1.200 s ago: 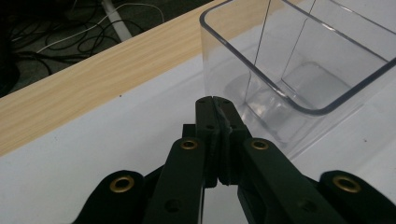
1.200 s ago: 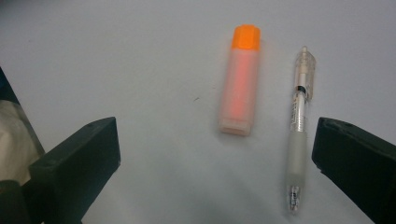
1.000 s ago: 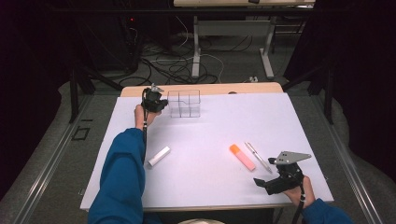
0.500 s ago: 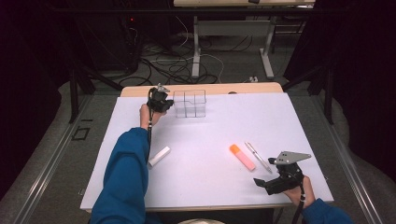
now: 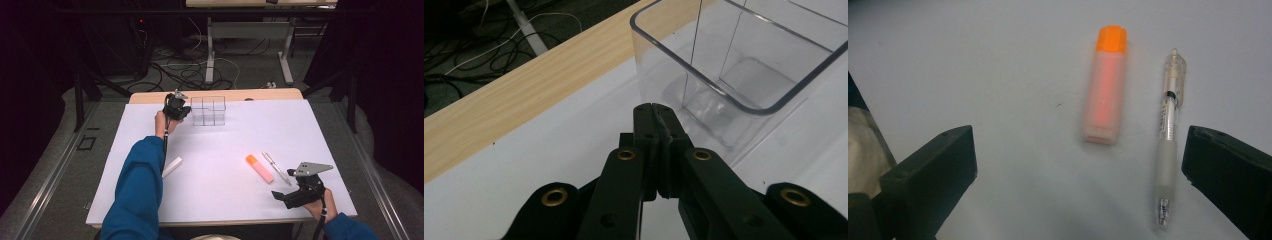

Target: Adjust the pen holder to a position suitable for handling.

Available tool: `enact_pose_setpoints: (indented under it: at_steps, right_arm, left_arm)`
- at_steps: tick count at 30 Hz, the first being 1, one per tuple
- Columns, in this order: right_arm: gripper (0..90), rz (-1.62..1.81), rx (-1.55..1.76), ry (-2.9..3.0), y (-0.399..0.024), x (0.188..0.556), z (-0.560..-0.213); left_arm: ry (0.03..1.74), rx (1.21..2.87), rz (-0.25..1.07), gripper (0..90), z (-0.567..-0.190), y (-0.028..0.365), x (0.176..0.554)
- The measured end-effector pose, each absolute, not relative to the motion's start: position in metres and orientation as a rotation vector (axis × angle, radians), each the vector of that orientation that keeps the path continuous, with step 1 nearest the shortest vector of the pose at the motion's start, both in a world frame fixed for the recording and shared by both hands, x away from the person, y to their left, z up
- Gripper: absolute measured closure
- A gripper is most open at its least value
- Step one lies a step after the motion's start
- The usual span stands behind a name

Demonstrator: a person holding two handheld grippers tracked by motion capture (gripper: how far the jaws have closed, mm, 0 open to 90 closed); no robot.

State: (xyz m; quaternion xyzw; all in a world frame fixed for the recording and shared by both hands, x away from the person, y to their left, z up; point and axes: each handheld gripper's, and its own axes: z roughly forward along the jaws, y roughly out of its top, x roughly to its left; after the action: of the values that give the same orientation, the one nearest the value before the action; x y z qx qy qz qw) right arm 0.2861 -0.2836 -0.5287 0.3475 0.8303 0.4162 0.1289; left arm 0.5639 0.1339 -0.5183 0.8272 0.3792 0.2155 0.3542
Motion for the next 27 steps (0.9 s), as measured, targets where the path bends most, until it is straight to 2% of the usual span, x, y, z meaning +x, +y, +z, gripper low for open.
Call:
enact_pose_setpoints:
  at_steps: [27]
  right_arm:
    - [0.7, 1.211, 1.016, 2.409, -0.283, 0.286, -0.529]
  left_arm:
    - [0.951, 2.141, 0.562, 89.8, -0.518, 0.109, 0.564]
